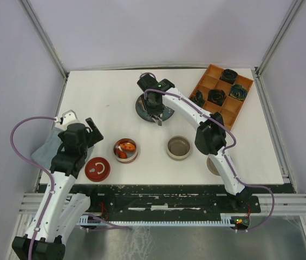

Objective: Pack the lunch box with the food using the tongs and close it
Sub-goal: Pick up the fake food from the plate.

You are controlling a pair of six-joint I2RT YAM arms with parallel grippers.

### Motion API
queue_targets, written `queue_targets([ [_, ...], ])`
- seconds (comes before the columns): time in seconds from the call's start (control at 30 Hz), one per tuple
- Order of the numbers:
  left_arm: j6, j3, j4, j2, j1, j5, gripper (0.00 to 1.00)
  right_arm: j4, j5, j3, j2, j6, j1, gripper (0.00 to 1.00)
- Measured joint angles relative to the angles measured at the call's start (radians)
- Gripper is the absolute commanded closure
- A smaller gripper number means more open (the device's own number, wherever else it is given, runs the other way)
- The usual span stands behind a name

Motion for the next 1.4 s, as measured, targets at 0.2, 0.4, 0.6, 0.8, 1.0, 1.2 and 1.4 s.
queue_targets([
  [0.2, 0.000, 0.000, 0.000, 0.000, 0.000, 0.000, 0.01, 0.025, 0.000, -0.058, -0.049, 0.000, 0.000, 0.61],
  [0.4, 0.000, 0.000, 0.000, 0.000, 0.000, 0.000, 0.00, 0.055, -0.004, -0.112, -0.101, 0.000, 0.000, 0.61],
  [0.6, 0.000, 0.000, 0.000, 0.000, 0.000, 0.000, 0.01, 0.061, -0.004, -0.116, -0.112, -0.001, 0.000, 0.61],
  [0.8, 0.000, 0.000, 0.000, 0.001, 0.000, 0.000, 0.00, 0.061, -0.004, -0.116, -0.114, -0.003, 0.000, 0.61],
  [1.0, 0.000, 0.000, 0.000, 0.002, 0.000, 0.000, 0.00, 0.064, -0.004, -0.123, -0.125, -0.013, 0.000, 0.61],
  [1.2, 0.000, 0.000, 0.000, 0.001, 0.000, 0.000, 0.01, 0.096, -0.031, -0.224, -0.220, -0.084, 0.000, 0.61],
  [1.4, 0.000, 0.000, 0.000, 0.001, 0.000, -0.001, 0.00, 0.137, -0.122, -0.333, -0.366, -0.221, 0.000, 0.62],
])
